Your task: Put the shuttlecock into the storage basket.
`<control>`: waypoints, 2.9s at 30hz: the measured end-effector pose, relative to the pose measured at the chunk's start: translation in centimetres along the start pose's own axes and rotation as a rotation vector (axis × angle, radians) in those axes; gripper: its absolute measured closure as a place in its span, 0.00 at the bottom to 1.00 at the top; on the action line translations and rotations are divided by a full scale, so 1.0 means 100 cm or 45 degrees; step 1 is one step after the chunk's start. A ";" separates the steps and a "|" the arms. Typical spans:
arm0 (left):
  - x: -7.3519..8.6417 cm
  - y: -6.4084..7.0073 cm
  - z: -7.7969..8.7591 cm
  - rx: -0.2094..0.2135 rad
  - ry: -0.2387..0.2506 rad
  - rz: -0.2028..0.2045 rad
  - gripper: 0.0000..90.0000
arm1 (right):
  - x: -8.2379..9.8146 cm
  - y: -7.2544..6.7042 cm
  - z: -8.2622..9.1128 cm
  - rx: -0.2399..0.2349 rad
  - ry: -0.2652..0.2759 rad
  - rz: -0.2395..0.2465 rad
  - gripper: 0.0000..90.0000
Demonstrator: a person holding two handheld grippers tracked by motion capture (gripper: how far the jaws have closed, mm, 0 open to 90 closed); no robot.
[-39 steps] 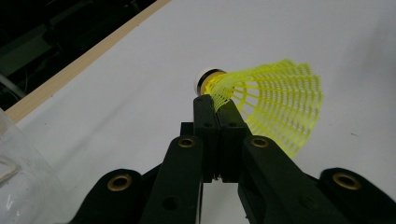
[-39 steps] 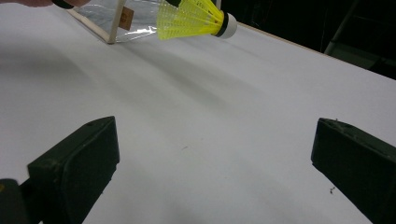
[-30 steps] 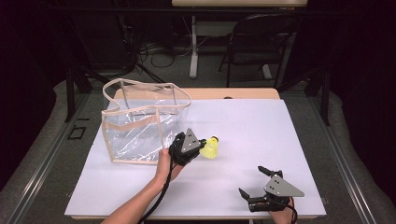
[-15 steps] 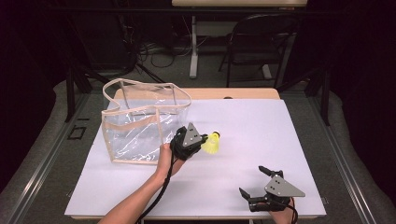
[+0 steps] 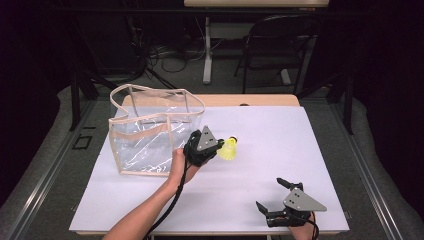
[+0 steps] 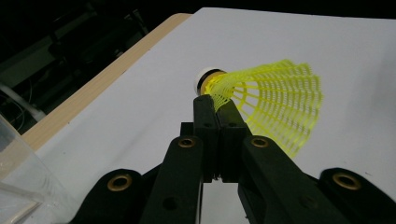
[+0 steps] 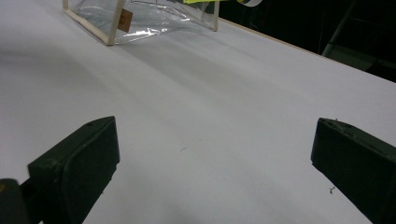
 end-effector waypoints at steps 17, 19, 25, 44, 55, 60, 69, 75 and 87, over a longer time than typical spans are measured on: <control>-0.014 -0.012 0.003 -0.003 0.025 0.019 0.99 | 0.000 0.000 -0.001 0.002 -0.006 0.001 0.01; -0.015 -0.013 0.003 -0.003 0.021 0.015 0.99 | 0.000 0.000 -0.001 -0.001 -0.007 -0.002 0.01; -0.020 -0.016 0.002 -0.008 0.006 0.009 0.99 | 0.000 0.000 0.000 0.002 0.001 -0.002 0.01; -0.029 -0.024 -0.003 -0.013 0.010 0.019 0.99 | 0.000 0.001 0.000 0.001 -0.001 -0.007 0.01; -0.037 -0.031 -0.002 -0.031 0.009 0.022 0.99 | -0.001 0.000 0.000 0.000 0.003 0.001 0.01; -0.043 -0.032 -0.002 -0.034 0.014 0.008 0.99 | 0.000 0.001 0.000 0.000 -0.001 0.000 0.01; -0.048 -0.035 -0.001 -0.038 0.020 0.005 0.99 | 0.000 0.001 0.001 0.003 0.003 -0.002 0.01; -0.054 -0.038 0.000 -0.044 0.023 0.004 0.99 | 0.000 0.001 0.000 0.001 0.000 -0.008 0.01; -0.063 -0.048 0.006 -0.068 0.031 0.005 0.99 | -0.001 -0.001 0.001 -0.004 0.004 -0.003 0.01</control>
Point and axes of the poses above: each handheld gripper's, and its own axes: z roughly backward along the jaws, x roughly out of its underside, y roughly to its right, the point moved 4 cm from there along -z, roughly forward along the jaws, and after that the axes turned 3 degrees about -x, right-handed, at the moved point
